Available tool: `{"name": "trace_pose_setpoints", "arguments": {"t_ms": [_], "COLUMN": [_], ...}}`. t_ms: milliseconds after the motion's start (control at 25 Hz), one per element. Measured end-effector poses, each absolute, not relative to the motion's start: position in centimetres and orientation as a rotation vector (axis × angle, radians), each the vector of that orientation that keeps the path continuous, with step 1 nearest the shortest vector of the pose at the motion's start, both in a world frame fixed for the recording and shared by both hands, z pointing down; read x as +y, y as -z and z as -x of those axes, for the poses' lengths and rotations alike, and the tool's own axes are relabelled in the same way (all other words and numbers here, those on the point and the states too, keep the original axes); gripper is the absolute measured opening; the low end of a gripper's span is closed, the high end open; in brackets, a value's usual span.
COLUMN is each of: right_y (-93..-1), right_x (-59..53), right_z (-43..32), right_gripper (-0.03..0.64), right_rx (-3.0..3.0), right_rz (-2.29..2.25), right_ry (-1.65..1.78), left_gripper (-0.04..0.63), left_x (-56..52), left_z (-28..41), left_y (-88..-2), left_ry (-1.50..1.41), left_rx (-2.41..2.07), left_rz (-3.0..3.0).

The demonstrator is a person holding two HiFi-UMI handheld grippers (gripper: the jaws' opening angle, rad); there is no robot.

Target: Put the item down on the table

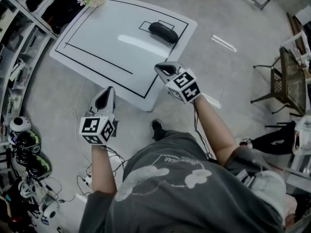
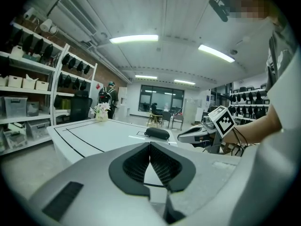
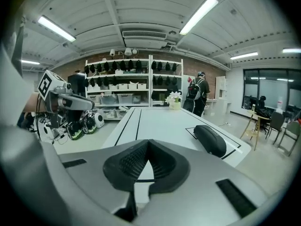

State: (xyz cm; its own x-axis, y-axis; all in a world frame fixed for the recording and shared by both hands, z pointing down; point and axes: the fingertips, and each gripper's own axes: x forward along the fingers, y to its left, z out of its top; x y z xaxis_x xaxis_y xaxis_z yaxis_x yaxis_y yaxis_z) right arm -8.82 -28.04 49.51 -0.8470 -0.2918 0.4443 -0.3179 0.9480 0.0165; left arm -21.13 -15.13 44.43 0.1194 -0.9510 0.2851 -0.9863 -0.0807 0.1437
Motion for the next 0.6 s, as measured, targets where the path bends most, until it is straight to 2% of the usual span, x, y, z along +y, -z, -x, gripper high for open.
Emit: {"name": "trace_pose_setpoints", "arguments": {"t_ms": [600], "right_y": [-48.0], "right_x": [-15.3], "right_z": [9.4], "right_gripper": [-0.002], "right_rx": [-2.659], "right_rz": [-0.367], "right_ry": [-0.007], "left_gripper": [0.003], "left_x": [-2.1], "left_z": [19.3], "left_y": [-44.1], "left_ry": [-0.11], "left_rx": [-1.951], "left_rz": [-2.068]}}
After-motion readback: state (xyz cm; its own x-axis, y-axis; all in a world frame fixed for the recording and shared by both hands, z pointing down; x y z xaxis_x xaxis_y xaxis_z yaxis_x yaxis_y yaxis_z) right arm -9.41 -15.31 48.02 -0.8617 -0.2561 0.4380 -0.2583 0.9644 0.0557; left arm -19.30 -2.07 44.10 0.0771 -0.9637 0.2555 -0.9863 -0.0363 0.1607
